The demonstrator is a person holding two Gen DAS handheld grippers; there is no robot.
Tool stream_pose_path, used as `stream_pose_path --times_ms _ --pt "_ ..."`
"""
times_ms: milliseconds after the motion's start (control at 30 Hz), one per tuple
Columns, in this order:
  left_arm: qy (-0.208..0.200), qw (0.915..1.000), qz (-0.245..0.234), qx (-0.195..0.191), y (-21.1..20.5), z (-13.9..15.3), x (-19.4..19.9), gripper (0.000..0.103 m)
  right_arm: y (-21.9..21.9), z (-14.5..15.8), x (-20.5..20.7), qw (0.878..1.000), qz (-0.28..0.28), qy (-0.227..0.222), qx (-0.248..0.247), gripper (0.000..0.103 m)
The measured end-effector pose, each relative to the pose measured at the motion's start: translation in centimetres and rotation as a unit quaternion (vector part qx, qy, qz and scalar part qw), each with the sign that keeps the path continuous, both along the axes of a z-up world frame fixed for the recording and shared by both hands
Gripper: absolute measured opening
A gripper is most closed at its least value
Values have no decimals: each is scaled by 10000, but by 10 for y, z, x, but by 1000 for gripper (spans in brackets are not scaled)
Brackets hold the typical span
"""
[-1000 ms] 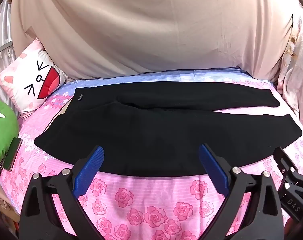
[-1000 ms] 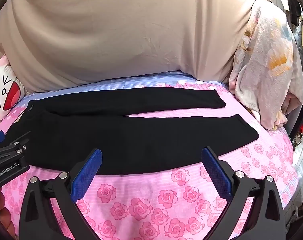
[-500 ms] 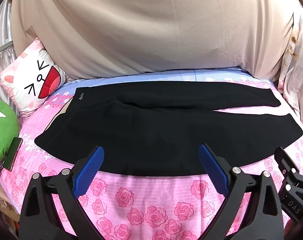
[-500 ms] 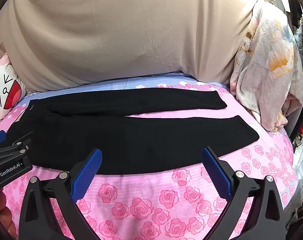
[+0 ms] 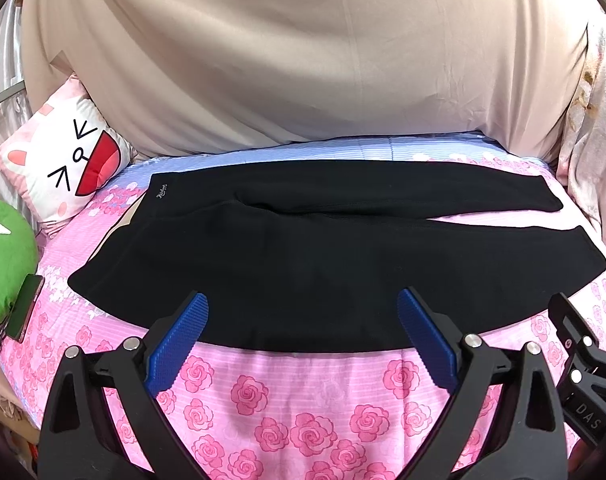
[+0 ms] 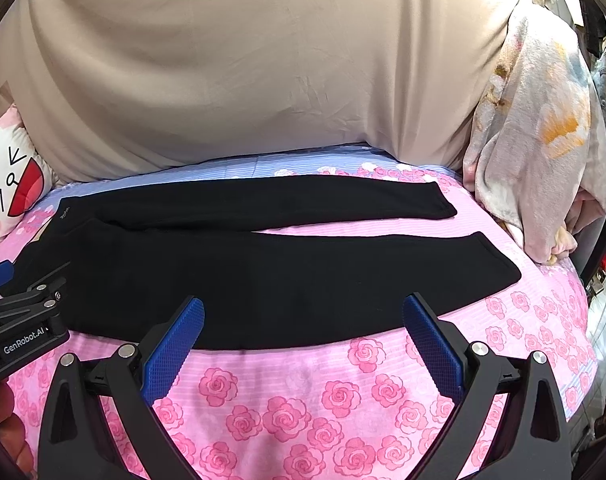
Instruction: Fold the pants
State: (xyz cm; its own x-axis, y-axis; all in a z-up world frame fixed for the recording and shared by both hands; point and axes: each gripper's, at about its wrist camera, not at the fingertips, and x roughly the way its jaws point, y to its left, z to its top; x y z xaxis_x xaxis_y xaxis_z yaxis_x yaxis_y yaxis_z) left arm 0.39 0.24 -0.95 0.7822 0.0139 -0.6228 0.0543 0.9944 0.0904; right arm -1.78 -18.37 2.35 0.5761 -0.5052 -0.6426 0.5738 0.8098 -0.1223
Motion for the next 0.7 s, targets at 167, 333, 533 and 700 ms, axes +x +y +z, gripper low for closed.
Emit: stream_pose_path --times_ms 167,333,533,700 --pt "-8 10000 -7 0 0 0 -1 94 -1 1 0 10000 -3 -7 -1 98" --pt "-6 10000 -1 1 0 0 -1 94 0 -1 1 10000 -13 -14 -10 98" --pt "0 10000 1 14 -1 0 0 94 0 -2 1 10000 -6 -15 -8 98" --pt "7 10000 -2 21 -1 -1 0 94 -1 -3 1 10000 -2 -11 1 98"
